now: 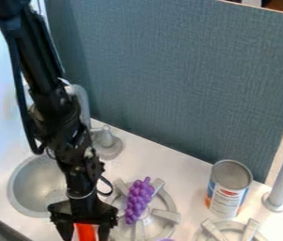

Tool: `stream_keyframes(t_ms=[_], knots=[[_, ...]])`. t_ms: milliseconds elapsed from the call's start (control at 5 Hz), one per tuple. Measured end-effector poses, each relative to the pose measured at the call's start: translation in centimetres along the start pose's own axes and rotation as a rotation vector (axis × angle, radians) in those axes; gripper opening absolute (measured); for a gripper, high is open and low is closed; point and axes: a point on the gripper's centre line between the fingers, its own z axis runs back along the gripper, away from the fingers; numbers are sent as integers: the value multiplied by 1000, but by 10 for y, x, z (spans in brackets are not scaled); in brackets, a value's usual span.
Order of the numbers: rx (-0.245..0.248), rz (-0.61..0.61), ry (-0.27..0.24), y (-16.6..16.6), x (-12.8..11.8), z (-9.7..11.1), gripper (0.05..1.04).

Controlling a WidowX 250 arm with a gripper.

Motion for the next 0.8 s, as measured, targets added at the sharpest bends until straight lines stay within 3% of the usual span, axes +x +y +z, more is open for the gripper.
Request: stream_keyframes(t_ms=[400, 800], knots=[[122, -20, 26, -7, 2, -25, 976], [128, -34, 19, -3, -6, -21, 593]])
